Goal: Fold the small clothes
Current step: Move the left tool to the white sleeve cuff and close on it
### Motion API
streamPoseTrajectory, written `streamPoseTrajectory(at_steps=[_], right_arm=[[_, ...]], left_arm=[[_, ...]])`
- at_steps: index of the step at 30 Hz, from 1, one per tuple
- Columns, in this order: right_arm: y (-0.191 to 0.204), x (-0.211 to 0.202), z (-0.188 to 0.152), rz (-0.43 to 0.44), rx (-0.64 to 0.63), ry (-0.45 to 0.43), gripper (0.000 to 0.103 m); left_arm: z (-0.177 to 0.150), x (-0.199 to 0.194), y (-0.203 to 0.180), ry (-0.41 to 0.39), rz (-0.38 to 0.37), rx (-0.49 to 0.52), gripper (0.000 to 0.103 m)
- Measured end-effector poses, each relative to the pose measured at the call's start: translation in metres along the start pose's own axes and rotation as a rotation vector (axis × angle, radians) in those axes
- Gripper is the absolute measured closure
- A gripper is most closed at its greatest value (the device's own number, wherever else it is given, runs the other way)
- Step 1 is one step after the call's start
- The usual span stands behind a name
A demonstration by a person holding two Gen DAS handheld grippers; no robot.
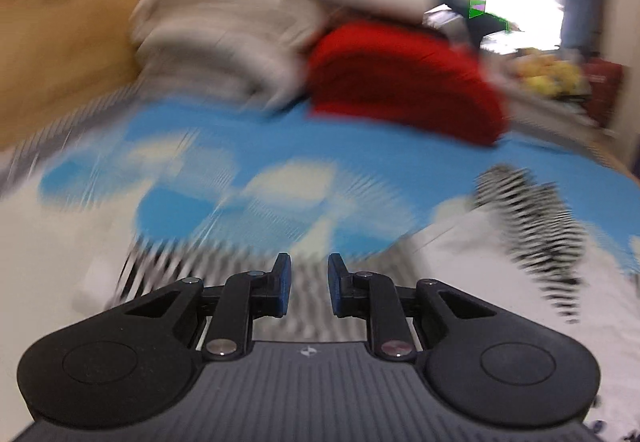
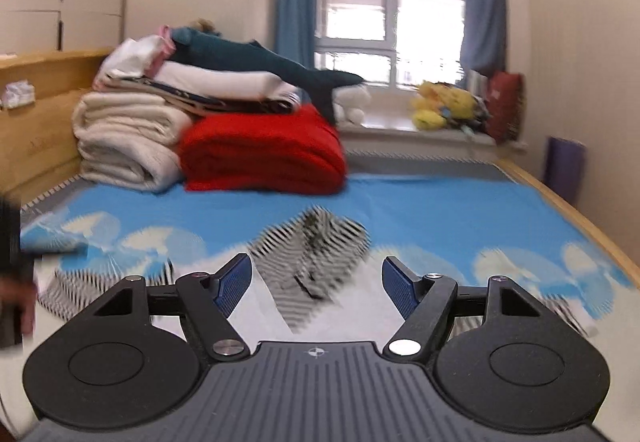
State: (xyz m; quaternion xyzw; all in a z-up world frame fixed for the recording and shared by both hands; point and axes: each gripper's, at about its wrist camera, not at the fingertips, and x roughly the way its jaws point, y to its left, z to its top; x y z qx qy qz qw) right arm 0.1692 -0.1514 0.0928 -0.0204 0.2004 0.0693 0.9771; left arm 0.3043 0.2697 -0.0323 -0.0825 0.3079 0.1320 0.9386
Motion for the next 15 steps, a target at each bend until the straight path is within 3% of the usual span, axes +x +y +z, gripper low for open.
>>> streamPoseTrajectory(at_steps=[4,6,8,11,15], right_arm=[[0.009,0.063,0.015,0.053,0.009,-0.012,0.034],[0.012,0.090,0.009,0.066,0.016,-0.014,0.055],[0.012,0.116,-0.005,0.058,0.034,0.059,0.064],[0.008,0.144,-0.017,0.108,0.095,0.198,0.066],[0.005,0.163,-0.021,0.091,0.094,0.228,0.065]], left_arm=[[0.003,0.038,0.063,0.066,0.098,-0.180,0.081],[0.002,0.051,0.092,0.089,0.159,-0.259,0.081],[-0.001,0.063,0.119,0.127,0.200,-0.345,0.078],[-0.007,0.075,0.148,0.164,0.232,-0.437,0.065],[-0.022,0.081,0.165,0.195,0.268,-0.508,0.066]])
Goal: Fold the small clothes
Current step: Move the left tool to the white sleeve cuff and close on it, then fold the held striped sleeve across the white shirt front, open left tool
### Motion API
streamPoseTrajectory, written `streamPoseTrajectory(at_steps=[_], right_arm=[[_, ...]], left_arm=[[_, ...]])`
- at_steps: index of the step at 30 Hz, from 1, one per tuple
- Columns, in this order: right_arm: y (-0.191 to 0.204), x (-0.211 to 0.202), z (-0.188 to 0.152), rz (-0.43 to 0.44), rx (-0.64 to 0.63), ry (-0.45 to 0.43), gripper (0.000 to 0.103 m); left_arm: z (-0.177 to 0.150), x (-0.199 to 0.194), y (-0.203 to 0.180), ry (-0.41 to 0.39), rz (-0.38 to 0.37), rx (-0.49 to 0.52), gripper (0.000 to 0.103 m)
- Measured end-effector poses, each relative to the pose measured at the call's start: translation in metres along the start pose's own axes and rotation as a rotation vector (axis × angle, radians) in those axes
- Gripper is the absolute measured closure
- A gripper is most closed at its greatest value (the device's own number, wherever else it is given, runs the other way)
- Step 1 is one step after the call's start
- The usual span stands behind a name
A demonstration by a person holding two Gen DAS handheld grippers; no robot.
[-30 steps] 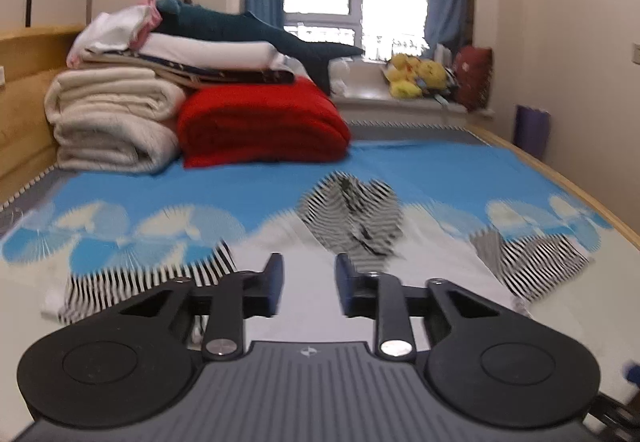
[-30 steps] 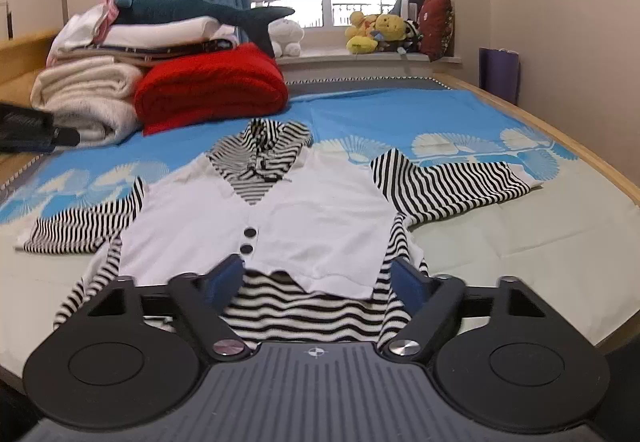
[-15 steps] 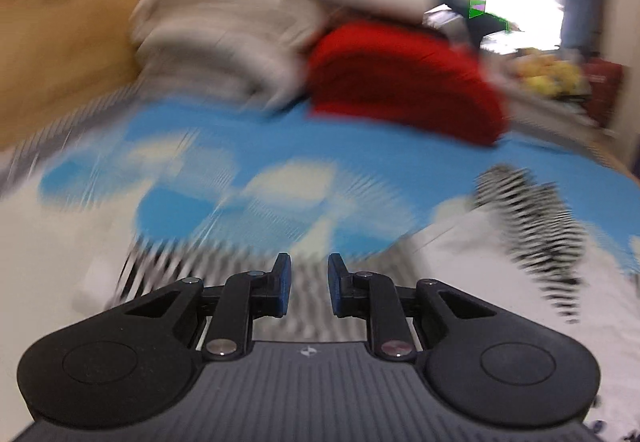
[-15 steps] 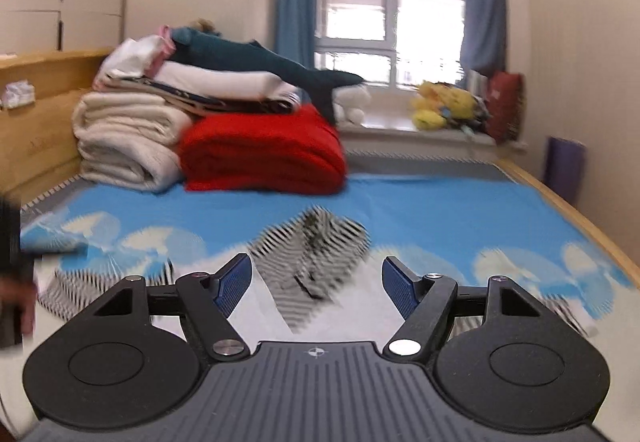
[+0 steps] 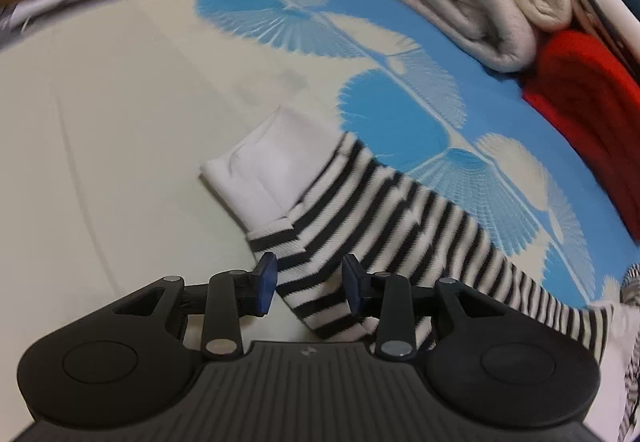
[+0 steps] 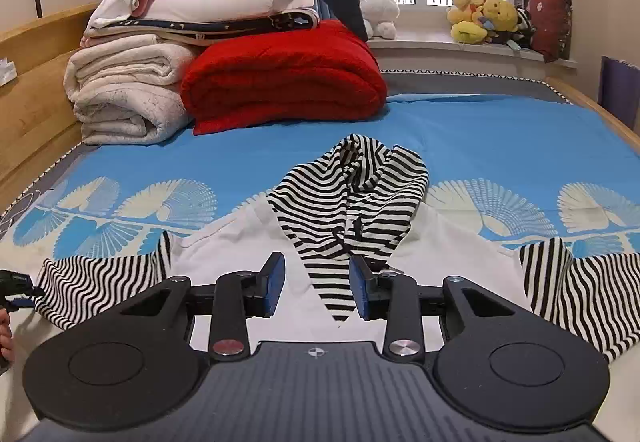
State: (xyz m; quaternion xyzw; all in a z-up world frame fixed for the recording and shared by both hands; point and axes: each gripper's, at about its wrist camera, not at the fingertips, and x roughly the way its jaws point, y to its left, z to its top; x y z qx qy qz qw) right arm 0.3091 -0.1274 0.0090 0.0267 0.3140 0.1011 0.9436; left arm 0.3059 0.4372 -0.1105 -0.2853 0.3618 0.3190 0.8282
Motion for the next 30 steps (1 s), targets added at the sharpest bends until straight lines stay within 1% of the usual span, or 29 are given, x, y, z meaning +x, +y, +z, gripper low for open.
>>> streamPoseTrajectory(at_steps=[1,2,3,5,6,7,8,10,12,13,14,15,16,17,18,19,20,22,23,24,25,26,27,30], right_arm=[[-0.003,0.003,0.001,-0.005,0.001,0.006,0.065],[-0.005,0.004,0.001,-0.009,0.005,0.015,0.064],[-0.008,0.005,0.001,-0.012,0.013,0.027,0.064],[-0.014,0.007,0.001,-0.019,0.031,0.042,0.064],[-0.017,0.006,0.000,-0.024,0.036,0.047,0.064],[-0.021,0.007,-0.001,-0.030,0.038,0.052,0.064],[-0.024,0.008,-0.001,-0.034,0.040,0.054,0.064],[-0.032,0.005,-0.002,-0.044,0.051,0.055,0.064],[-0.040,0.003,-0.003,-0.058,0.067,0.056,0.064],[-0.044,0.001,-0.004,-0.068,0.074,0.057,0.064],[-0.049,0.000,-0.005,-0.079,0.083,0.059,0.064],[-0.053,-0.001,-0.006,-0.089,0.090,0.061,0.064],[-0.057,-0.002,-0.008,-0.102,0.099,0.064,0.064],[-0.060,-0.003,-0.008,-0.112,0.106,0.067,0.064],[-0.063,-0.003,-0.009,-0.119,0.114,0.069,0.064],[-0.066,-0.004,-0.010,-0.124,0.128,0.071,0.064],[-0.068,-0.005,-0.010,-0.124,0.137,0.071,0.064],[-0.070,-0.006,-0.010,-0.120,0.145,0.073,0.064],[-0.070,-0.006,-0.010,-0.115,0.144,0.073,0.063],[-0.070,-0.006,-0.010,-0.110,0.141,0.073,0.062],[-0.071,-0.007,-0.009,-0.107,0.140,0.073,0.059],[-0.071,-0.006,-0.008,-0.106,0.141,0.072,0.058],[-0.071,-0.005,-0.007,-0.105,0.144,0.072,0.057],[-0.069,-0.001,-0.005,-0.099,0.152,0.078,0.055]], left_arm=[[0.000,0.001,-0.002,-0.006,0.005,-0.004,0.070],[0.001,0.000,-0.006,-0.008,0.010,0.008,0.099],[0.002,-0.002,-0.009,-0.011,0.017,0.017,0.103],[0.000,-0.016,-0.022,-0.066,0.046,0.038,0.103],[0.000,-0.019,-0.037,-0.092,0.049,0.065,0.103],[0.000,-0.030,-0.054,-0.133,0.033,0.104,0.103],[-0.002,-0.046,-0.075,-0.178,-0.008,0.151,0.103],[-0.011,-0.082,-0.120,-0.243,-0.149,0.234,0.103],[-0.027,-0.113,-0.159,-0.262,-0.295,0.290,0.103],[-0.040,-0.127,-0.181,-0.252,-0.380,0.322,0.103],[-0.054,-0.139,-0.202,-0.206,-0.483,0.343,0.103],[-0.067,-0.145,-0.216,-0.147,-0.564,0.349,0.103],[-0.076,-0.147,-0.226,-0.129,-0.579,0.372,0.102],[-0.084,-0.147,-0.232,-0.155,-0.530,0.415,0.100],[-0.087,-0.140,-0.232,-0.198,-0.443,0.448,0.100],[-0.085,-0.129,-0.227,-0.228,-0.360,0.461,0.100],[-0.080,-0.116,-0.217,-0.238,-0.288,0.457,0.100],[-0.064,-0.088,-0.188,-0.222,-0.175,0.406,0.096],[-0.054,-0.075,-0.172,-0.212,-0.139,0.375,0.091],[-0.047,-0.063,-0.153,-0.202,-0.092,0.340,0.080],[-0.040,-0.052,-0.135,-0.190,-0.043,0.307,0.072],[-0.031,-0.043,-0.119,-0.177,-0.003,0.275,0.060],[-0.024,-0.034,-0.102,-0.162,0.031,0.238,0.056],[-0.007,-0.011,-0.052,-0.092,0.102,0.128,0.052]])
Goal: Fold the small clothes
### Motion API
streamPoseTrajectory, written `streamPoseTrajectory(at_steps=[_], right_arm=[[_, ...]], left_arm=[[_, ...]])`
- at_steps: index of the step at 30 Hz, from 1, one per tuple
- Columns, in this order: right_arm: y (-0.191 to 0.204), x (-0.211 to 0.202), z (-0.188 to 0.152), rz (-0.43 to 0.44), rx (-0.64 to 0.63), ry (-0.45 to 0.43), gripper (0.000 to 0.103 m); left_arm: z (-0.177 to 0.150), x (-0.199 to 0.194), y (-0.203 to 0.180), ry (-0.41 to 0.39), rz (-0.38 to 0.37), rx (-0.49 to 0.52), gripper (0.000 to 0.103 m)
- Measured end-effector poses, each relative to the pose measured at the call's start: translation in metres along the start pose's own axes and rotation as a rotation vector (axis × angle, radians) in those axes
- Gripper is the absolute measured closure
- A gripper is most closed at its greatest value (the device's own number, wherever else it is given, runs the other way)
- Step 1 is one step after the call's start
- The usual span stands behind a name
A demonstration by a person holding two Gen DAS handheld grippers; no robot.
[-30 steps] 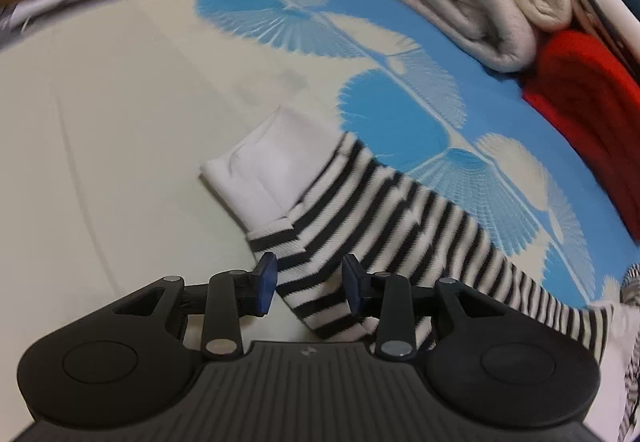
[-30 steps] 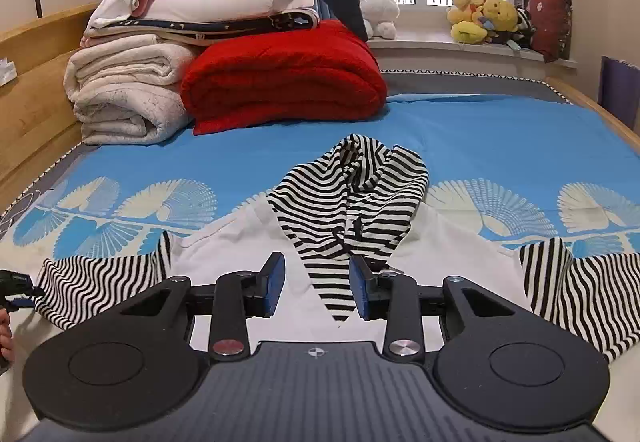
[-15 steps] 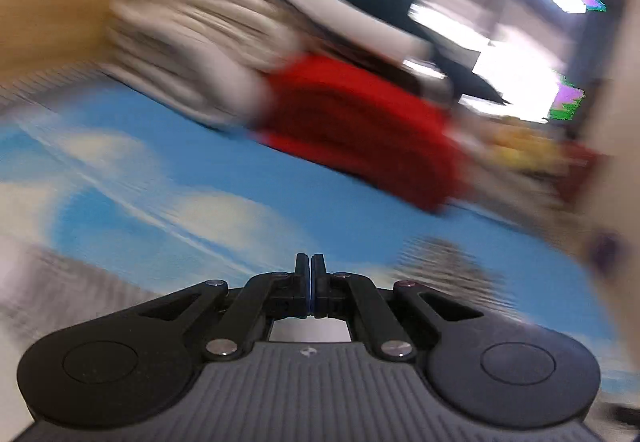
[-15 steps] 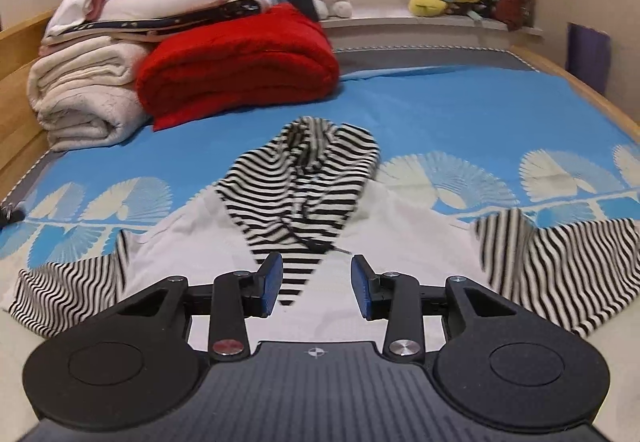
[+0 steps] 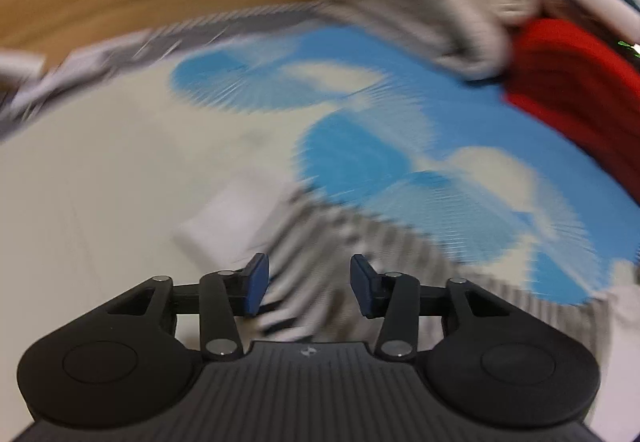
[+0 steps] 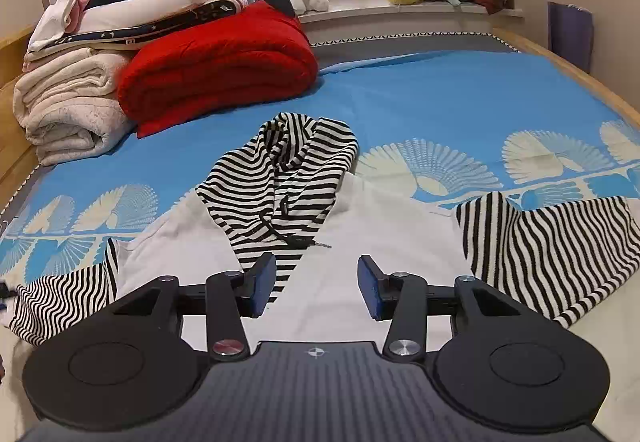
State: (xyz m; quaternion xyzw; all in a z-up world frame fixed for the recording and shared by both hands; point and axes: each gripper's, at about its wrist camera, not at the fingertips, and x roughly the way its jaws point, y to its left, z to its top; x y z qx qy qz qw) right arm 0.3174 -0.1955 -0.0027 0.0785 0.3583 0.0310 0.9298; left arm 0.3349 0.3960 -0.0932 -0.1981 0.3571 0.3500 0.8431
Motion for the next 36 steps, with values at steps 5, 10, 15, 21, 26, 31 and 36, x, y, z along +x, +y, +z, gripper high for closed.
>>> streamPoseTrajectory(at_steps=[5,10,15,21,26,31,36], right_arm=[[0.005,0.008,0.000,-0.007,-0.010,0.012,0.054],[0.005,0.011,0.000,-0.011,0.003,0.028,0.054],[0.000,0.007,0.001,-0.035,0.008,0.011,0.056],[-0.022,0.009,0.003,-0.076,0.092,0.008,0.078],[-0.047,0.020,0.002,-0.079,0.244,0.064,0.076],[-0.068,0.037,-0.004,-0.060,0.380,0.105,0.076],[-0.087,0.066,-0.019,-0.060,0.536,0.184,0.076]], left_arm=[[0.004,0.020,0.049,0.104,-0.026,-0.178,0.071],[0.010,-0.004,0.018,0.016,-0.023,-0.049,0.099],[0.018,-0.104,-0.058,-0.173,-0.262,0.074,0.100],[-0.045,-0.223,-0.181,-0.074,-0.843,0.324,0.093],[-0.072,-0.235,-0.212,0.094,-0.957,0.356,0.076],[-0.054,-0.194,-0.202,0.114,-0.645,0.281,0.076],[-0.034,-0.167,-0.189,0.165,-0.500,0.227,0.076]])
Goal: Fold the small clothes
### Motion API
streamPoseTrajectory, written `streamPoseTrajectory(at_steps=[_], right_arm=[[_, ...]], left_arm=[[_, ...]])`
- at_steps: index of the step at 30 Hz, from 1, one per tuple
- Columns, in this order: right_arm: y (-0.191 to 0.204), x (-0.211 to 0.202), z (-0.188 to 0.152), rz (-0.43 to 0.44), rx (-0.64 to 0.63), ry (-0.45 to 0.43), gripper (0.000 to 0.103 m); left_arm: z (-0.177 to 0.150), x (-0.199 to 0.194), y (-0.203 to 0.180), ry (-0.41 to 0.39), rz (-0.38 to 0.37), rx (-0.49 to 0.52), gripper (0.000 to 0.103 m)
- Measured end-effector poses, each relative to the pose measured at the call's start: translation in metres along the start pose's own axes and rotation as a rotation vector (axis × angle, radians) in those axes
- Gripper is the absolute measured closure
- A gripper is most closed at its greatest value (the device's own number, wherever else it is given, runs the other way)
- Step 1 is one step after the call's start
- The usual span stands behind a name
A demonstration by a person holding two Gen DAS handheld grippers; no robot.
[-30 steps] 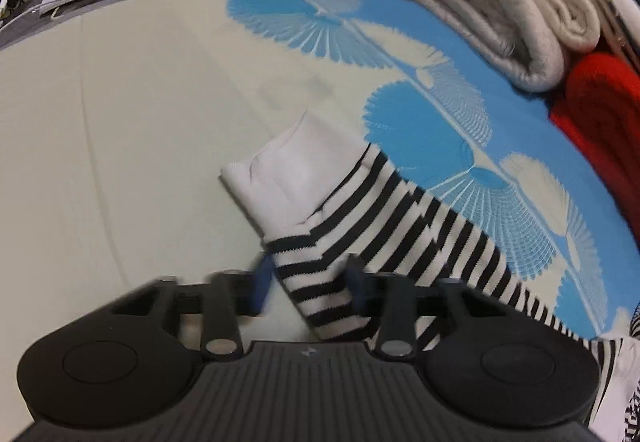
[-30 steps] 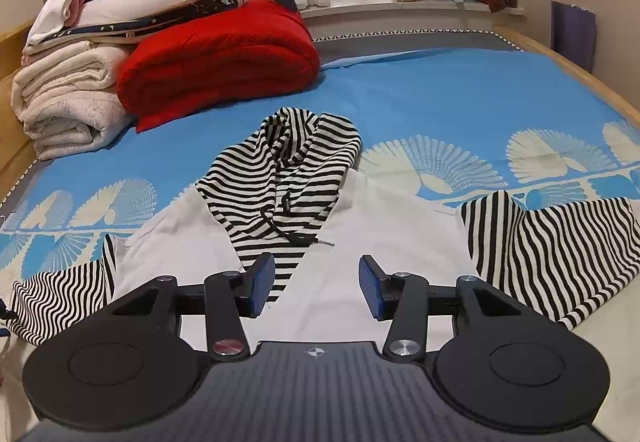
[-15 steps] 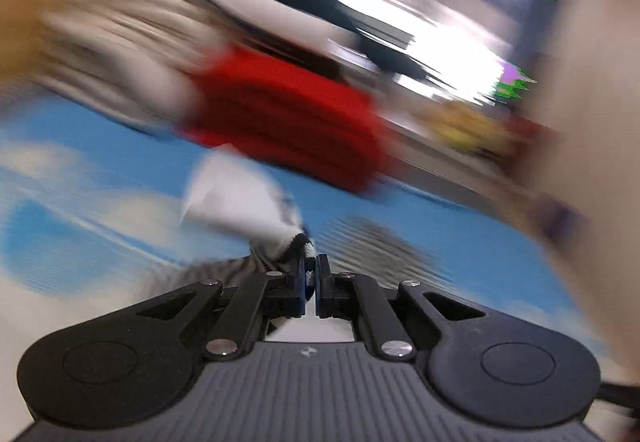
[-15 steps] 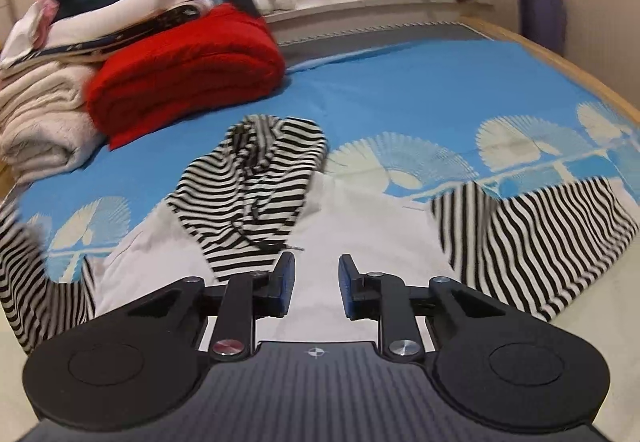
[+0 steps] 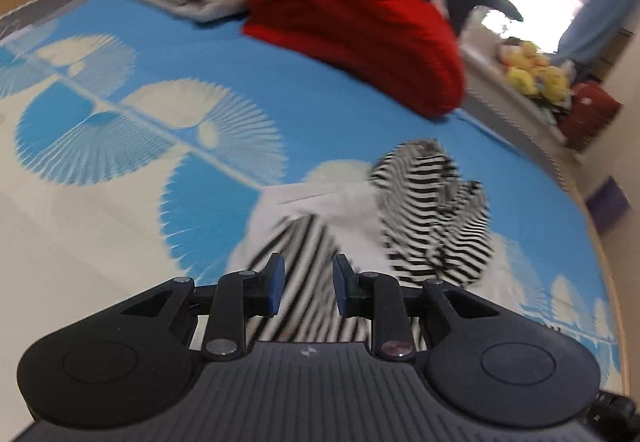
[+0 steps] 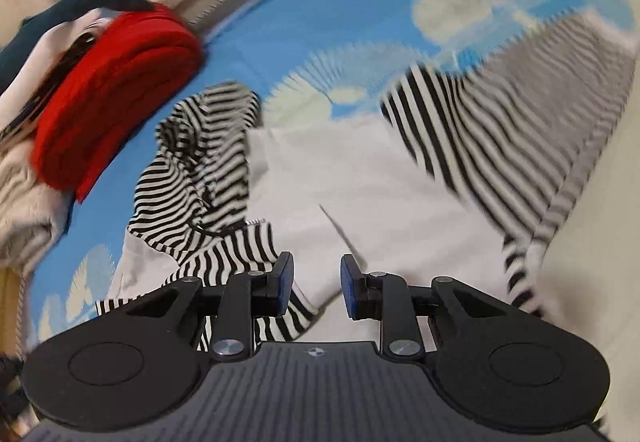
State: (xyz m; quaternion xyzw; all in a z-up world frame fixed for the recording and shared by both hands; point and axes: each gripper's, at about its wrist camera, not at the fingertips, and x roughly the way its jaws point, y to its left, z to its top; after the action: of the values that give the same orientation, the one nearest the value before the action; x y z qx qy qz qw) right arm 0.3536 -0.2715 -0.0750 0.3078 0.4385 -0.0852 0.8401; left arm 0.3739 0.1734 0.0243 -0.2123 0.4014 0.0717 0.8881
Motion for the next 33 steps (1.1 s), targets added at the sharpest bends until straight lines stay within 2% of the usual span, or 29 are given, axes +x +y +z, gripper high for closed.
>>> streamPoseTrajectory(at_steps=[4,7,11,13,14,15,19,21,22,24,25,27,29,31,32,33], right_arm=[[-0.016,0.034,-0.004,0.008,0.130,0.079,0.074],[-0.023,0.057,-0.004,0.014,0.209,0.123,0.068],[-0.027,0.078,-0.003,0.001,0.254,0.126,0.068],[-0.023,0.082,0.000,0.015,0.233,0.113,0.092],[-0.020,0.079,0.002,0.031,0.223,0.092,0.100],[-0.017,0.072,0.005,0.057,0.212,0.051,0.100],[0.011,0.012,0.009,0.124,0.107,-0.235,0.100],[0.012,0.000,0.006,0.083,0.096,-0.268,0.100],[0.007,0.001,0.005,0.029,0.103,-0.237,0.100],[-0.007,0.019,0.003,-0.117,0.134,-0.099,0.095],[-0.016,0.025,0.000,-0.208,0.151,-0.062,0.095],[-0.023,0.021,-0.002,-0.285,0.147,-0.105,0.095],[-0.017,0.014,0.001,-0.241,0.105,-0.161,0.094],[-0.005,0.010,0.005,-0.119,0.055,-0.182,0.082],[-0.003,0.012,0.007,-0.059,0.049,-0.157,0.071],[-0.005,0.016,0.009,-0.011,0.058,-0.117,0.065]], left_arm=[[-0.004,-0.001,0.001,0.015,0.022,0.005,0.076],[-0.003,0.002,0.000,0.027,0.014,0.001,0.076],[-0.002,0.005,-0.003,0.041,-0.001,0.011,0.076],[-0.001,0.010,-0.003,0.046,0.003,0.020,0.076],[0.000,0.012,-0.003,0.051,0.008,0.027,0.076],[0.000,0.013,-0.002,0.055,0.011,0.034,0.076],[-0.002,0.019,-0.001,0.081,0.023,0.062,0.076],[-0.005,0.024,-0.002,0.112,0.008,0.072,0.076],[-0.007,0.026,-0.002,0.128,-0.002,0.070,0.076],[-0.012,0.033,-0.003,0.166,-0.022,0.059,0.076],[-0.015,0.037,-0.003,0.181,-0.030,0.059,0.076],[-0.021,0.042,-0.007,0.206,-0.038,0.074,0.076],[-0.027,0.048,-0.007,0.232,-0.048,0.077,0.076],[-0.033,0.054,-0.005,0.263,-0.068,0.061,0.076],[-0.037,0.059,-0.002,0.284,-0.072,0.046,0.076],[-0.042,0.066,0.002,0.311,-0.066,0.028,0.076]])
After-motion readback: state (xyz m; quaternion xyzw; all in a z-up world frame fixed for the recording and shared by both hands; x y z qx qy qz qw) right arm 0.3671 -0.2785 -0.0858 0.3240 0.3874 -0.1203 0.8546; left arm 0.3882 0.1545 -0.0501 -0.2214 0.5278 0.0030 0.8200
